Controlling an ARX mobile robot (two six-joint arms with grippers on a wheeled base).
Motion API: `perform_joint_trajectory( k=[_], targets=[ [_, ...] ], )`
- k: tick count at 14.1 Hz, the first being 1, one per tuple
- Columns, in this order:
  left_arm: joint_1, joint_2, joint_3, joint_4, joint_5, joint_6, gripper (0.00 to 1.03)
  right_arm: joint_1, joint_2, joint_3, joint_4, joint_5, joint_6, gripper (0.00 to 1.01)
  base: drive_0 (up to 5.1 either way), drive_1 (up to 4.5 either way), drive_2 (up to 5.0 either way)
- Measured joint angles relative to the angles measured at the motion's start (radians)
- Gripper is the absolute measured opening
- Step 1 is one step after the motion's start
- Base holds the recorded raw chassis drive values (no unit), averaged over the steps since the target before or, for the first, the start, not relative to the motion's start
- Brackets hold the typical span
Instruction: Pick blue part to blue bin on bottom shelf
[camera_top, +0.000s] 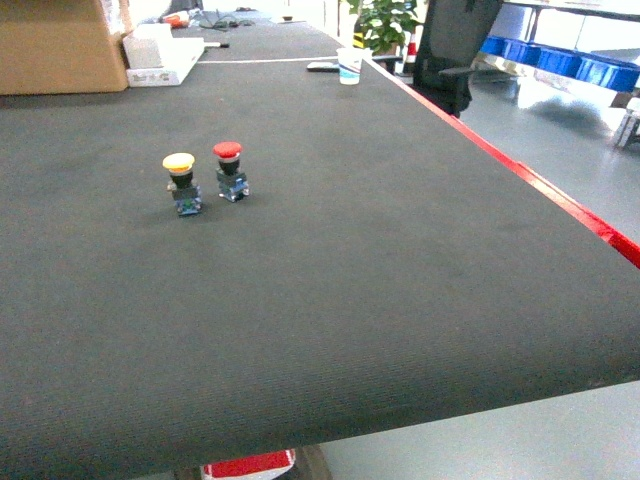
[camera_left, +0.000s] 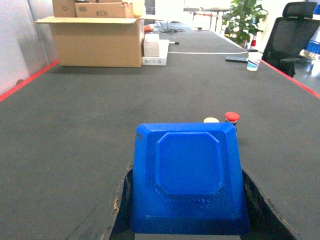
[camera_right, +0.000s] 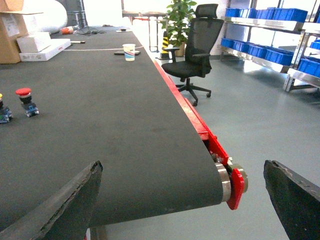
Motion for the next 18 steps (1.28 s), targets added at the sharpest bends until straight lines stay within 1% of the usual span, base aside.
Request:
perform_joint_trajectory(
  k=[18],
  targets=[
    [0.000,0.002,0.000,0.000,0.000,0.000,0.45,0.000,0.000,0.000,0.000,0.000,0.000,0.98,-1.6,-1.55,-1.6]
  ],
)
